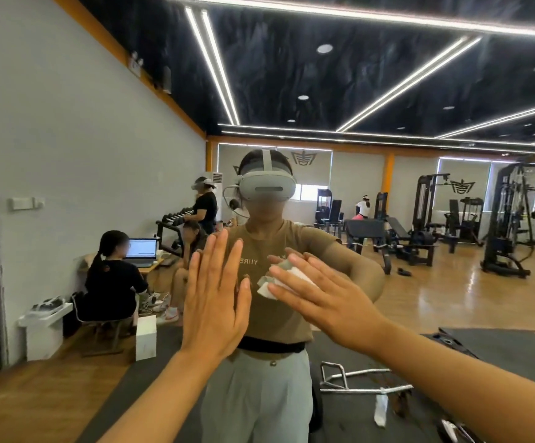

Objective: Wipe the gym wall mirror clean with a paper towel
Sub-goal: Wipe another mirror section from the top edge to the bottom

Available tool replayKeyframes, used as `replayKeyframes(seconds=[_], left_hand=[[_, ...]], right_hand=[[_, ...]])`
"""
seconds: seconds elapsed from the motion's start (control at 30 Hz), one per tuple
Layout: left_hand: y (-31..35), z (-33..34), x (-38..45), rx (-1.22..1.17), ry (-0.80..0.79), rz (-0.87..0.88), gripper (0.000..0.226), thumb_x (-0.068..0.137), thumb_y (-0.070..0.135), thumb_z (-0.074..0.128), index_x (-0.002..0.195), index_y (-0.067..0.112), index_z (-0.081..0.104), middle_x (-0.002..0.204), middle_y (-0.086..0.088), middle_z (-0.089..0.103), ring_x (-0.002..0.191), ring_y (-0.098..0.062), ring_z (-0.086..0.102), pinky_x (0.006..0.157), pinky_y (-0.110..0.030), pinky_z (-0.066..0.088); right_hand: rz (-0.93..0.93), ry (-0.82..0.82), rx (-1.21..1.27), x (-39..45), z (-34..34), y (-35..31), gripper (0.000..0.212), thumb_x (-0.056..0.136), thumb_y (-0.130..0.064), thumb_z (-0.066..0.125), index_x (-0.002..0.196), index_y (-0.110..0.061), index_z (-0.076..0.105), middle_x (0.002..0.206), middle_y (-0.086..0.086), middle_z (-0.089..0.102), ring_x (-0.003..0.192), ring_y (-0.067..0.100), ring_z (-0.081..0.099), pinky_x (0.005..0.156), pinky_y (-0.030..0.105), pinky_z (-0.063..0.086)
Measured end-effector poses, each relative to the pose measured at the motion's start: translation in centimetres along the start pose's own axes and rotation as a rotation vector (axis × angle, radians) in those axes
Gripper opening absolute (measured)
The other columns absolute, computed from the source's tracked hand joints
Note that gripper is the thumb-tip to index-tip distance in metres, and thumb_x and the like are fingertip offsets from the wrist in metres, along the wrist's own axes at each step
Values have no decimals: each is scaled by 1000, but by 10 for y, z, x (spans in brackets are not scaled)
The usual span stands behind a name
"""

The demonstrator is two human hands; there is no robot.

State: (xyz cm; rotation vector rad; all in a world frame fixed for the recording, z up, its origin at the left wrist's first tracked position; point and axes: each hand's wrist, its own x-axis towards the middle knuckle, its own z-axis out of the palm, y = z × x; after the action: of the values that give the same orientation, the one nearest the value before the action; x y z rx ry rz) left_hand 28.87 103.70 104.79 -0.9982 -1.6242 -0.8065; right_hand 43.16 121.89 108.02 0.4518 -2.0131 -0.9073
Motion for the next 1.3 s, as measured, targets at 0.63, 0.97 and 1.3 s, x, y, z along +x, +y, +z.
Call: replayKeyframes(seconds=[0.63,0.97,1.3], left_hand=[[11,6,0,122,84,-24,61,99,26,38,155,6,26,164,-15,21,154,-27,14,126,-42,5],[81,32,-1,-27,69,-75,64,100,28,39,157,5,22,168,-11,8,155,-23,8,126,-41,0],[76,47,-9,120,24,-21,65,102,31,36,157,2,20,167,-14,10,154,-28,11,126,-42,5]], right_hand=[[516,333,66,68,-36,93,58,99,-8,50,153,-13,29,161,15,26,150,39,15,121,56,23],[214,64,91,-65,1,-3,54,104,-25,44,155,-17,28,164,6,21,152,34,17,125,44,12],[261,27,-161,-38,-31,74,60,101,-28,36,156,-10,21,164,14,18,151,33,16,124,46,9]])
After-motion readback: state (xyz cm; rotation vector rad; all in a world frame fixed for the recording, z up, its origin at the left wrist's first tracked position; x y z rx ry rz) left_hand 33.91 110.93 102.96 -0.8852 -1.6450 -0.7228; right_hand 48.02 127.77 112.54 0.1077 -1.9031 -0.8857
